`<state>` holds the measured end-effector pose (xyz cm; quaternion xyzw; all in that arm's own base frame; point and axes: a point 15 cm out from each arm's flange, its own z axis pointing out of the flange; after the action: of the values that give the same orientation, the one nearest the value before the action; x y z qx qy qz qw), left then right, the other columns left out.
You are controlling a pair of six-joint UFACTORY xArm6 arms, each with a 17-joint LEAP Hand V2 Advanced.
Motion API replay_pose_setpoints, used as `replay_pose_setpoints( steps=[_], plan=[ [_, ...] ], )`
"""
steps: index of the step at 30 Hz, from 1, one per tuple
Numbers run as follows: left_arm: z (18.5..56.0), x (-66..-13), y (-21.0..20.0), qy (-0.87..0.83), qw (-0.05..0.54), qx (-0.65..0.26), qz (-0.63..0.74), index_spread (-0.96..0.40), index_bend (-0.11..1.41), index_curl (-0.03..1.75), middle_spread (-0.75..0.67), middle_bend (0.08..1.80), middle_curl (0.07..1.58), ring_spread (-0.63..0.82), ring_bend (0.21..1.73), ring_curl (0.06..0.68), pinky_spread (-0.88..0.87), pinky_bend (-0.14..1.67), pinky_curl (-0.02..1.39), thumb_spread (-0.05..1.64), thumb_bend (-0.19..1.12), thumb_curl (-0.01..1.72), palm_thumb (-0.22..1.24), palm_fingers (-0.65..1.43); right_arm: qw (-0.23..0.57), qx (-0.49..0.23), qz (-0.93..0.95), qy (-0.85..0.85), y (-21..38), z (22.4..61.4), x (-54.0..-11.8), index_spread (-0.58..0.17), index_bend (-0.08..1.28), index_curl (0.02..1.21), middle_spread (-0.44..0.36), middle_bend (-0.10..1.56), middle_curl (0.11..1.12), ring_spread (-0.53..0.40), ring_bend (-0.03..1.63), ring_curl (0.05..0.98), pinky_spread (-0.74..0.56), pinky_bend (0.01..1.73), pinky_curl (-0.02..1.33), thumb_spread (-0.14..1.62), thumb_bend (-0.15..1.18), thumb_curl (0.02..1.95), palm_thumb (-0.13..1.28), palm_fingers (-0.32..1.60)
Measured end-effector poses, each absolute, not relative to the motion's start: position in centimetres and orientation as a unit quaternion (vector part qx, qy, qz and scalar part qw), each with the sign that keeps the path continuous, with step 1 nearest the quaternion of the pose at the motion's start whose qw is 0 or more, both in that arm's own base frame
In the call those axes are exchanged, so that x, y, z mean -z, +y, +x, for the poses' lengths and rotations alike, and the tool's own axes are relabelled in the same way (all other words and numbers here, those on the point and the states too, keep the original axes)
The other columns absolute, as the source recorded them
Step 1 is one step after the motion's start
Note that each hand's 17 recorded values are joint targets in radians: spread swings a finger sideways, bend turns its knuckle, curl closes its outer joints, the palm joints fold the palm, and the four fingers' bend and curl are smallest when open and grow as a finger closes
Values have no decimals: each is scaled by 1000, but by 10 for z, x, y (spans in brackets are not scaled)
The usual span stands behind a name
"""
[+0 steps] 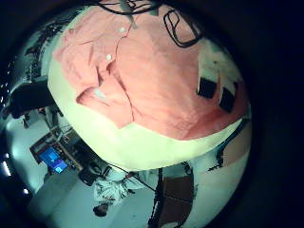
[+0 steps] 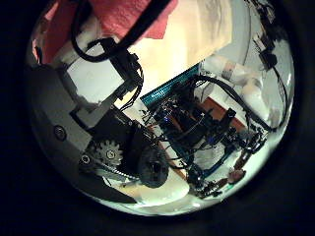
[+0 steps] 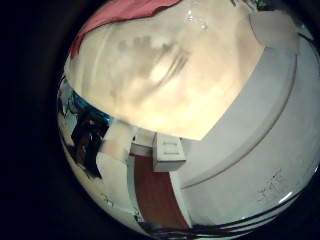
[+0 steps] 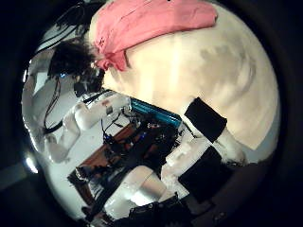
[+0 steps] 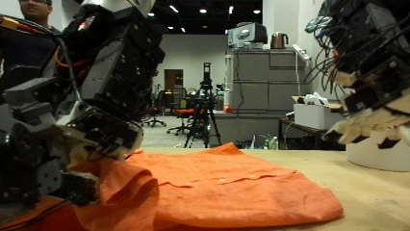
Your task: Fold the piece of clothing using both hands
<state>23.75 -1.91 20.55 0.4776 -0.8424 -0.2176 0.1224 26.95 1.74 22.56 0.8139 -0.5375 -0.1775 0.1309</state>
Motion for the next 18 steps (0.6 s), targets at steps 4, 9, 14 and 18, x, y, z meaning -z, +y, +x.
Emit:
replay_pose_setpoints(
  steps=[4, 9, 14, 18],
  plan=[
    [236, -211, -11, -838, 126, 206, 489, -665, 372, 1061, -535, 992, 968, -444, 1314, 568, -731, 846, 593, 972, -13, 684, 834, 945, 122, 159, 825, -529, 27, 291, -205, -258, 151, 286, 38, 192, 335, 150, 293, 280, 302, 238, 325, 1157, -26, 345, 718, 216],
    [232, -219, -4, -835, 135, 190, 498, -676, 348, 1137, -532, 992, 990, -441, 1319, 563, -735, 833, 602, 979, -15, 695, 831, 938, 103, 131, 831, -531, 30, 298, -165, -258, 164, 281, 38, 197, 339, 123, 303, 279, 277, 251, 327, 1113, -24, 349, 704, 219],
    [231, -226, 1, -833, 140, 184, 503, -683, 321, 1199, -530, 987, 1006, -445, 1324, 559, -738, 822, 610, 978, -15, 703, 832, 937, 115, 143, 832, -524, 36, 287, -142, -250, 169, 288, 29, 191, 339, 100, 310, 279, 270, 251, 325, 1060, -26, 353, 705, 232],
    [231, -234, 4, -834, 142, 184, 501, -685, 302, 1239, -530, 982, 1017, -446, 1320, 555, -739, 811, 614, 977, -15, 708, 831, 937, 122, 147, 832, -521, 42, 286, -131, -250, 175, 295, 28, 189, 338, 93, 309, 276, 269, 249, 322, 1039, -27, 349, 696, 236]
  ],
)
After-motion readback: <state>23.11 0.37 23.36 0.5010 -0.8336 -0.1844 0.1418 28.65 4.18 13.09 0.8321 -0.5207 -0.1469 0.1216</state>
